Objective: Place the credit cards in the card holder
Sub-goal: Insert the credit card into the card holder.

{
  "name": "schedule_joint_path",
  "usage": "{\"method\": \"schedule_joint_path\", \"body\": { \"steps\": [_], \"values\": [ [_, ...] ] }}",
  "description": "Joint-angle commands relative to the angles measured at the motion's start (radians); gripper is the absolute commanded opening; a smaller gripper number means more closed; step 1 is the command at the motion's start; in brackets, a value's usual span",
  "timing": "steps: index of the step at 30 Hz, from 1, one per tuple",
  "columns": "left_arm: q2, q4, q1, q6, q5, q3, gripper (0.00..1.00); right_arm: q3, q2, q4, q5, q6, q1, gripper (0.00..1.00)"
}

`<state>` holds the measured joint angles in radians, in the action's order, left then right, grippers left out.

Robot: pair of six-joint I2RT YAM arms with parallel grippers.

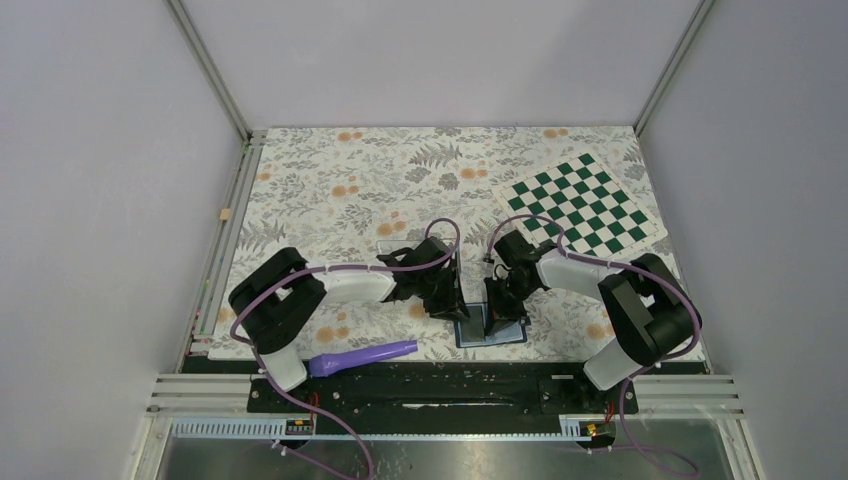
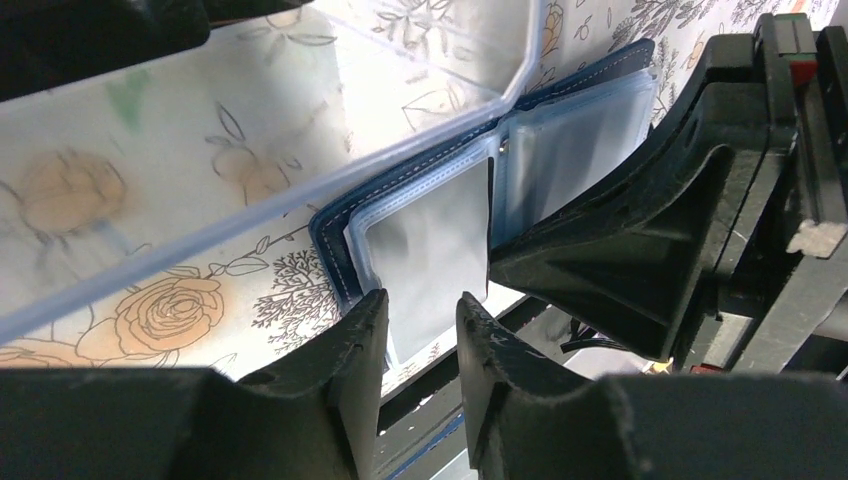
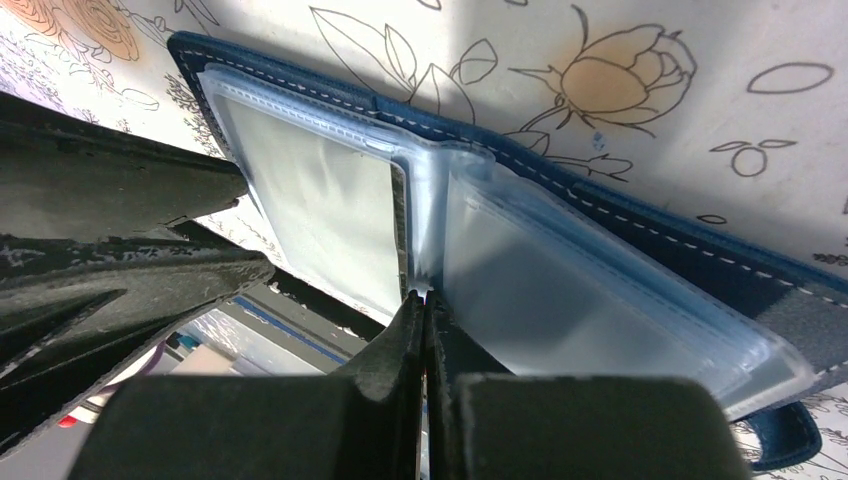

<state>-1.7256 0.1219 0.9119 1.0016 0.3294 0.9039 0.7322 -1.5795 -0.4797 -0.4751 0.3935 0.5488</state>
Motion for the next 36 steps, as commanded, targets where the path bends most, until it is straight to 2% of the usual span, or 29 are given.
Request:
{"method": "schedule_joint_path", "body": {
  "steps": [1,9,14,19,29,36],
  "values": [
    [-0.010,-0.016,0.009,-0.020,0.001,0.048,0.30,-0.001,-0.032,0.035,0.032,-0.010,0.002,0.00],
    [0.008,-0.076,0.016,-0.011,0.027,0.043,0.26,0.007,-0.025,0.034,0.018,-0.004,0.001,0.00],
    [0.014,0.073,0.016,-0.037,-0.060,0.068,0.32,0.012,-0.033,0.034,0.013,-0.003,0.002,0.00],
    [-0.013,0.087,0.019,-0.039,-0.055,0.062,0.34,0.009,-0.034,0.034,0.013,-0.004,0.001,0.00],
    [-0.051,0.072,0.036,-0.041,-0.028,0.090,0.28,0.012,-0.037,0.034,0.009,-0.002,0.002,0.00],
    [0.000,-0.013,0.042,-0.024,0.000,0.080,0.24,0.014,-0.029,0.032,0.003,0.003,0.002,0.00]
  ]
}}
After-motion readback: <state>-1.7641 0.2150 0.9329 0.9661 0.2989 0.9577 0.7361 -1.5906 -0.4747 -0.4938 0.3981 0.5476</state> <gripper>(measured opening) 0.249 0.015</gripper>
